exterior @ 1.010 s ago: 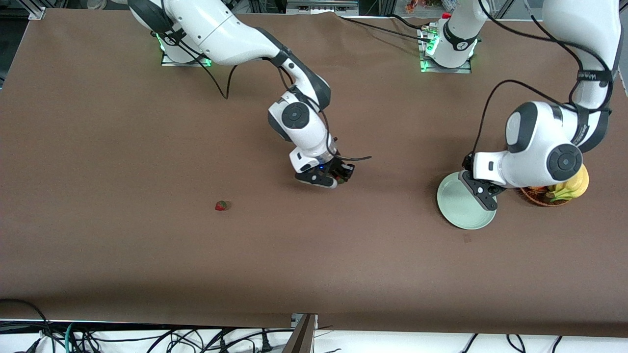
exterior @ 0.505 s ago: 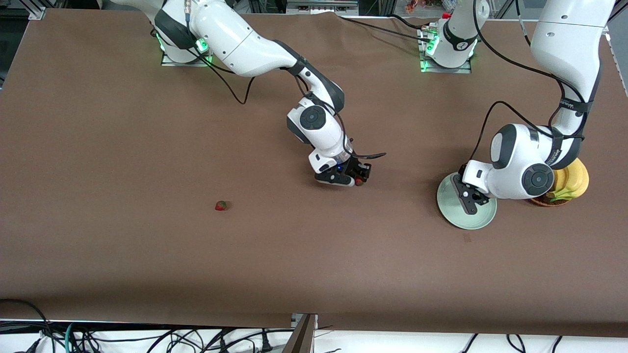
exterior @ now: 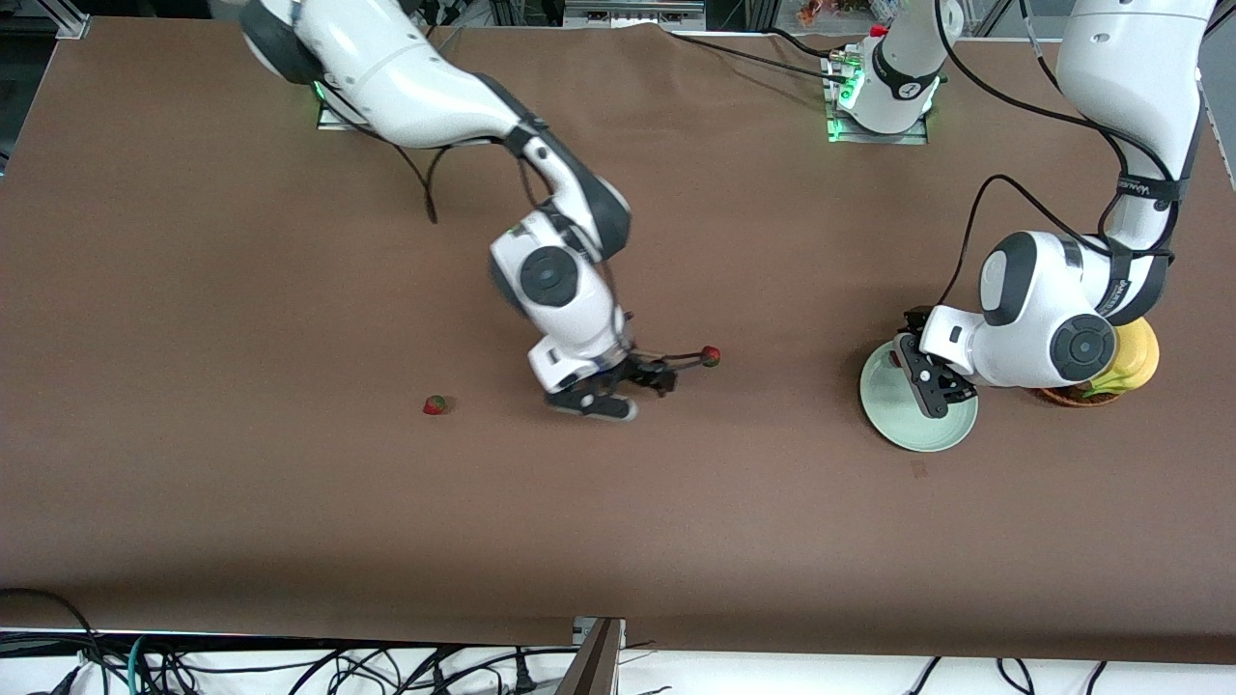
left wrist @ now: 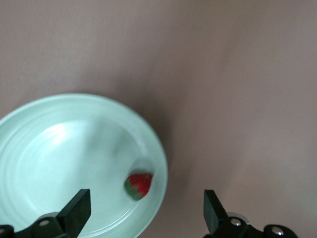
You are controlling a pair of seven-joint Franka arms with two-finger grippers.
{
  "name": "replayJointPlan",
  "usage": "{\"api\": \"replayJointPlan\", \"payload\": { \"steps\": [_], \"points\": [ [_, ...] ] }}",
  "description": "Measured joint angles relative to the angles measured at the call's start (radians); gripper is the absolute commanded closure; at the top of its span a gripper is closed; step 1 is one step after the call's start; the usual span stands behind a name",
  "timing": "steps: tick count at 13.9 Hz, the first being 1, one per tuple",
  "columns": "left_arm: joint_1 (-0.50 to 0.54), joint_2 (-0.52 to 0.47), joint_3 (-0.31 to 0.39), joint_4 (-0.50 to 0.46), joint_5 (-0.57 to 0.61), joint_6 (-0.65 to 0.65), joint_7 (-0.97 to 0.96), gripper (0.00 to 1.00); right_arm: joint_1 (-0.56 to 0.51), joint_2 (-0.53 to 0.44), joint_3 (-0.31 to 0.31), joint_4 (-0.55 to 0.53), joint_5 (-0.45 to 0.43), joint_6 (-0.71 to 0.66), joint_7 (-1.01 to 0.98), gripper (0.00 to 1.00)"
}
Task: Collect all strawberries into plate
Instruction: 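Release the strawberry onto the plate while the right gripper sets another down, then grasp the middle strawberry with the left gripper while the right grasps the last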
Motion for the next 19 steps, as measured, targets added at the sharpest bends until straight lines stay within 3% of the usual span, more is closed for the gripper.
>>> {"api": "replayJointPlan", "payload": {
  "steps": [4, 7, 10, 14, 19],
  "points": [
    [-0.026, -0.002, -0.130, 0.020, -0.015, -0.008, -0.332, 0.00, -0.195, -0.056, -0.002, -0.003, -0.001, -0.292, -0.273, 0.00],
    [-0.090, 0.010, -0.162, 0.029, -0.016, 0.027, -0.506, 0.00, -0.307, -0.058, -0.016, -0.033, -0.002, -0.392, -0.452, 0.00],
    [-0.178, 0.069, -0.163, 0.029, -0.017, 0.152, -0.681, 0.00, -0.329, -0.059, -0.072, -0.111, -0.002, -0.357, -0.516, 0.00],
    [-0.257, 0.182, -0.162, 0.029, -0.016, 0.393, -0.810, 0.00, -0.317, -0.059, -0.074, -0.228, -0.002, -0.206, -0.492, 0.00],
    [-0.278, 0.230, -0.162, 0.015, -0.016, 0.428, -0.851, 0.00, -0.314, -0.060, -0.074, -0.343, -0.002, -0.051, -0.449, 0.02]
  ]
}}
